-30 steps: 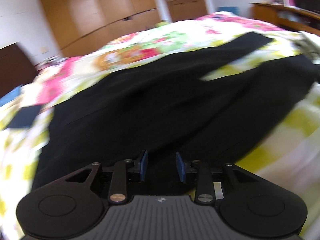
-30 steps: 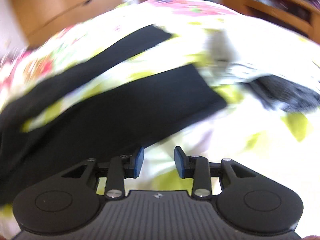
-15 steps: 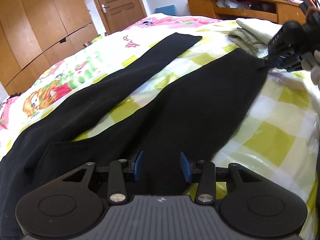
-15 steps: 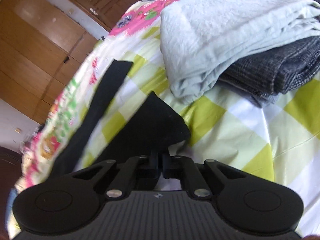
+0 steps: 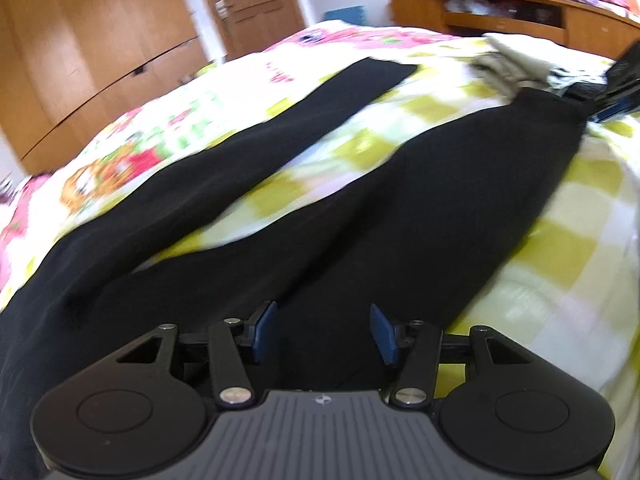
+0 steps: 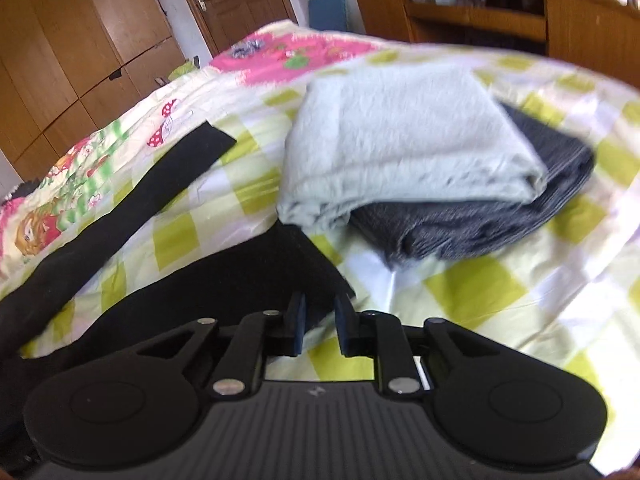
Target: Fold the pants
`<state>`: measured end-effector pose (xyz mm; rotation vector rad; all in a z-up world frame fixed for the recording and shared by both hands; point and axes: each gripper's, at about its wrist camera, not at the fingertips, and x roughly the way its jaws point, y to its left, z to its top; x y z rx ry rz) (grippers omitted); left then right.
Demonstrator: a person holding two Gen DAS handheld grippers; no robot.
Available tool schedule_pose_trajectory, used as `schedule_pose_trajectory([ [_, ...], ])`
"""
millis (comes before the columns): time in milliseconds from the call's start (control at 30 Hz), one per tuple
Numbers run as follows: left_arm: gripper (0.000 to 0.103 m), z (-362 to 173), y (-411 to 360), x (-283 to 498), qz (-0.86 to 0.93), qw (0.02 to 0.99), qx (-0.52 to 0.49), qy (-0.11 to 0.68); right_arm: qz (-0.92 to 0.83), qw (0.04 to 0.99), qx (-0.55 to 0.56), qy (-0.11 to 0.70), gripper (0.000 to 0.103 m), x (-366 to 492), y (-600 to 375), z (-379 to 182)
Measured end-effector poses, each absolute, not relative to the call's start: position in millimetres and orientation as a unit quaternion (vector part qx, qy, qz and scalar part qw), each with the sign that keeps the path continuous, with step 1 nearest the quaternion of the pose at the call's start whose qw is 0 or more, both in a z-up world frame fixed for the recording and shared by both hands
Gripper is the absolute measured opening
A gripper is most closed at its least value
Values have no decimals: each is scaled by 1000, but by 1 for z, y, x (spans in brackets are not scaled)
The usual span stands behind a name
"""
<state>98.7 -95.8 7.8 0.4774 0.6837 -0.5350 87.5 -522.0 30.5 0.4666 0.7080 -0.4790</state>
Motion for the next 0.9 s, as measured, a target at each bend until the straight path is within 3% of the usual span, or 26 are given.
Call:
schedule_pose_trajectory([
  [200,67,0,-20,108,-188,889,224,353,-161,912,159,343,20,100,-466,63],
  [300,67,4,13,115,-160,890,227,361,-89,921,123,358,27,141,-427,70],
  [433,68,25,57,137,-142,901,206,355,23,923,47,382,29,224,-364,68],
  [567,74,45,104,188,-113,918,201,323,135,909,-37,392,34,320,-298,61],
  [700,74,47,137,254,-84,916,231,317,208,884,-102,407,37,408,-239,52],
  [733,75,47,145,270,-82,914,238,317,222,878,-113,408,42,427,-229,49],
  [900,79,46,183,344,-62,906,253,335,232,862,-150,426,44,505,-196,33],
])
